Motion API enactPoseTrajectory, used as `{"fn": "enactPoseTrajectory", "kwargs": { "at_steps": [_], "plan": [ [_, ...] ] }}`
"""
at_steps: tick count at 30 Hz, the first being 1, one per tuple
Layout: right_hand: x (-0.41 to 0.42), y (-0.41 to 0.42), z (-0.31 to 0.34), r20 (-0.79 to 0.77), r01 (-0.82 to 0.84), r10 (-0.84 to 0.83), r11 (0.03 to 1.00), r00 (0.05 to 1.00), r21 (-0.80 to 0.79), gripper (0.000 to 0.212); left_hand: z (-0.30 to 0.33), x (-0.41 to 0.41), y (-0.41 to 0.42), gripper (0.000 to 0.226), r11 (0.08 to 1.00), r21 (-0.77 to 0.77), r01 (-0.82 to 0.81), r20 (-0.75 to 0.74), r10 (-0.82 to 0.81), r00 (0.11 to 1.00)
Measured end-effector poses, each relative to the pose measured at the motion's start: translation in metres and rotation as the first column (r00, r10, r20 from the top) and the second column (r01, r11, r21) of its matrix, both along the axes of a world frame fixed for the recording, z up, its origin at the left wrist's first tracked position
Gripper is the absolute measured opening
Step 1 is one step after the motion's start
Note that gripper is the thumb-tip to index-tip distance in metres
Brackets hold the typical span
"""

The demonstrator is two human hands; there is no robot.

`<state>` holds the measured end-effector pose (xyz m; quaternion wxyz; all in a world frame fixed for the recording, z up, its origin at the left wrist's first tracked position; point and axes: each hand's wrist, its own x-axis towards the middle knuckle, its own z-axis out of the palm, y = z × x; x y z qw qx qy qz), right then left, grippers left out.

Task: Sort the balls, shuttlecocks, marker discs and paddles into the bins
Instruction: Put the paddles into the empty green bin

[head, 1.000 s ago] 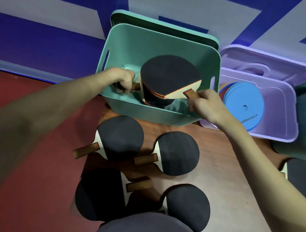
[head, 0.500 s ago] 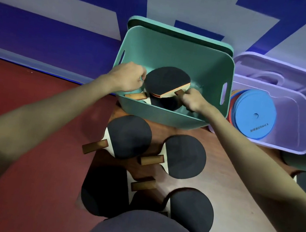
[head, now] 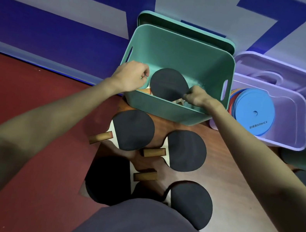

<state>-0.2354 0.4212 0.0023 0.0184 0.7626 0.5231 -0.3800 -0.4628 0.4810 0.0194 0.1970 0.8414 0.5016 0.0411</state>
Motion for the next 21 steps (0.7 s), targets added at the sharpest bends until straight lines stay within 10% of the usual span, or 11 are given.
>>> {"fn": "enactPoseTrajectory", "kwargs": {
  "at_steps": [11,21],
  "plan": [
    [-0.045,-0.116,0.024,-0.078,0.060,-0.002,0.662,0.997,0.747,0.016,-0.022,-0.031,-0.115,0.010,0.910,0.380,-0.169,0.505,-0.051,0.862],
    [-0.048,-0.233,-0.042,-0.046,0.224,-0.223,0.907,0.974,0.357,0.018,-0.109,-0.080,-0.168,0.065,0.926,-0.141,-0.349,-0.210,0.317,0.925]
  ]
}}
